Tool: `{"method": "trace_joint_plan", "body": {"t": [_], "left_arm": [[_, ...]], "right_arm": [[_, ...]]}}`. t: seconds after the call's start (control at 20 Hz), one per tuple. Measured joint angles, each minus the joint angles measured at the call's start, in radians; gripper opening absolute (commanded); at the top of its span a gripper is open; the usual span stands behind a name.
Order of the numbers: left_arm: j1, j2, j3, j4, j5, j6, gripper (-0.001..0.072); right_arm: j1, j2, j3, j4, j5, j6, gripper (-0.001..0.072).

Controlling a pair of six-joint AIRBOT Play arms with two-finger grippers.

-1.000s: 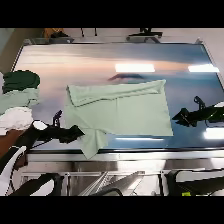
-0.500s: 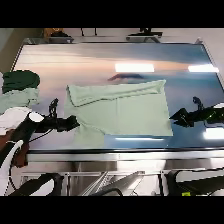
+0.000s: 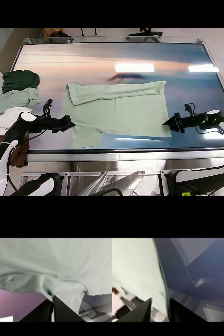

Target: Fold the shirts.

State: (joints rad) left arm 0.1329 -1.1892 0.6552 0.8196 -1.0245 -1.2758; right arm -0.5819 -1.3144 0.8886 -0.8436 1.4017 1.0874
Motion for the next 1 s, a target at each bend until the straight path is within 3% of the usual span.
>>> {"method": "trace_joint_plan", "body": {"t": [0.15,0.2,0.25,0.4,0.45,0.5,1.0], "left_arm": [[0.028,0.014,0.000,0.000,-0.046,0.011,0.0013],[0.038,0.028,0.000,0.000,-0.054,0.013,0.0013],[0.050,0.048,0.000,0.000,-0.066,0.014,0.0013],[0.072,0.117,-0.007,0.000,-0.094,0.017,0.0013],[0.076,0.139,-0.018,-0.001,-0.095,0.018,0.0013],[0.079,0.161,-0.034,-0.001,-0.098,0.020,0.0013],[0.085,0.239,-0.153,-0.001,-0.066,0.055,0.0012]], "right_arm": [[0.000,0.032,-0.006,-0.058,0.038,0.001,0.0322],[0.000,0.048,-0.007,-0.077,0.041,0.004,0.0209],[0.000,0.061,-0.009,-0.091,0.041,0.008,0.0201],[0.001,0.093,-0.022,-0.029,0.064,-0.005,0.0211],[0.001,0.099,-0.032,-0.008,0.062,-0.013,0.0269],[0.004,0.103,-0.045,0.013,0.056,-0.020,0.0277],[-0.001,0.127,-0.145,-0.006,-0.014,-0.048,0.0277]]}}
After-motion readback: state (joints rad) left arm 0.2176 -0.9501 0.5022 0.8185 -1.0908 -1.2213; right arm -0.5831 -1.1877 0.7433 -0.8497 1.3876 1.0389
